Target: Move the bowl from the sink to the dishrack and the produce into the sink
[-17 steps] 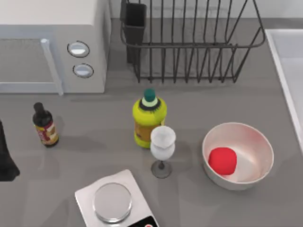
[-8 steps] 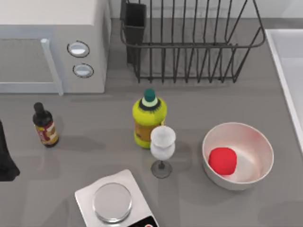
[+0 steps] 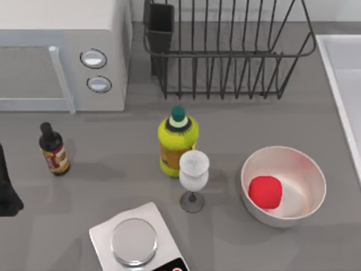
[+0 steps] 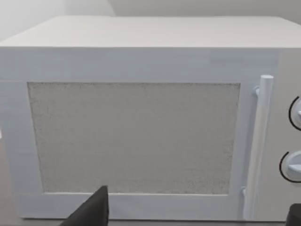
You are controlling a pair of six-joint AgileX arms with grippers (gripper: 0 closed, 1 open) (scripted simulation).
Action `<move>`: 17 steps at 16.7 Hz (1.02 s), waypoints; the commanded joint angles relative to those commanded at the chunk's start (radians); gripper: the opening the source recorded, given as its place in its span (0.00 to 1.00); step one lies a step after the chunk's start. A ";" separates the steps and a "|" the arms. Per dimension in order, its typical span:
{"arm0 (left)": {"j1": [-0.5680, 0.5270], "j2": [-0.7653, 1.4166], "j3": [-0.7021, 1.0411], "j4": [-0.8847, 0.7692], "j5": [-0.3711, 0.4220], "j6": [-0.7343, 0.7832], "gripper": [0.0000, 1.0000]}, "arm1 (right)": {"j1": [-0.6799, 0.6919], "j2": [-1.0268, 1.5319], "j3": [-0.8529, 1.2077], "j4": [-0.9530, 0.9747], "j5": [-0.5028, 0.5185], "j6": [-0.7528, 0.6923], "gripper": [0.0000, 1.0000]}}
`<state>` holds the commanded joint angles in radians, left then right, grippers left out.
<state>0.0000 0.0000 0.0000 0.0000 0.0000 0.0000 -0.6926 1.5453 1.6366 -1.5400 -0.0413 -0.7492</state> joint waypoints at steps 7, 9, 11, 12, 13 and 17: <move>0.000 0.000 0.000 0.000 0.000 0.000 1.00 | 0.443 0.078 0.036 0.270 0.167 0.148 0.00; 0.000 0.000 0.000 0.000 0.000 0.000 1.00 | 0.588 0.098 0.049 0.378 0.236 0.211 0.00; 0.000 0.000 0.000 0.000 0.000 0.000 1.00 | 0.730 0.114 0.058 0.501 0.311 0.281 0.00; 0.000 0.000 0.000 0.000 0.000 0.000 1.00 | 0.798 0.121 0.062 0.566 0.349 0.318 0.00; 0.000 0.000 0.000 0.000 0.000 0.000 1.00 | 0.864 0.126 0.065 0.633 0.389 0.355 0.00; 0.000 0.000 0.000 0.000 0.000 0.000 1.00 | 1.099 0.136 0.067 0.909 0.541 0.503 0.00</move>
<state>0.0000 0.0000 0.0000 0.0000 0.0000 0.0000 0.4067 1.6815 1.7041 -0.6314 0.4998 -0.2458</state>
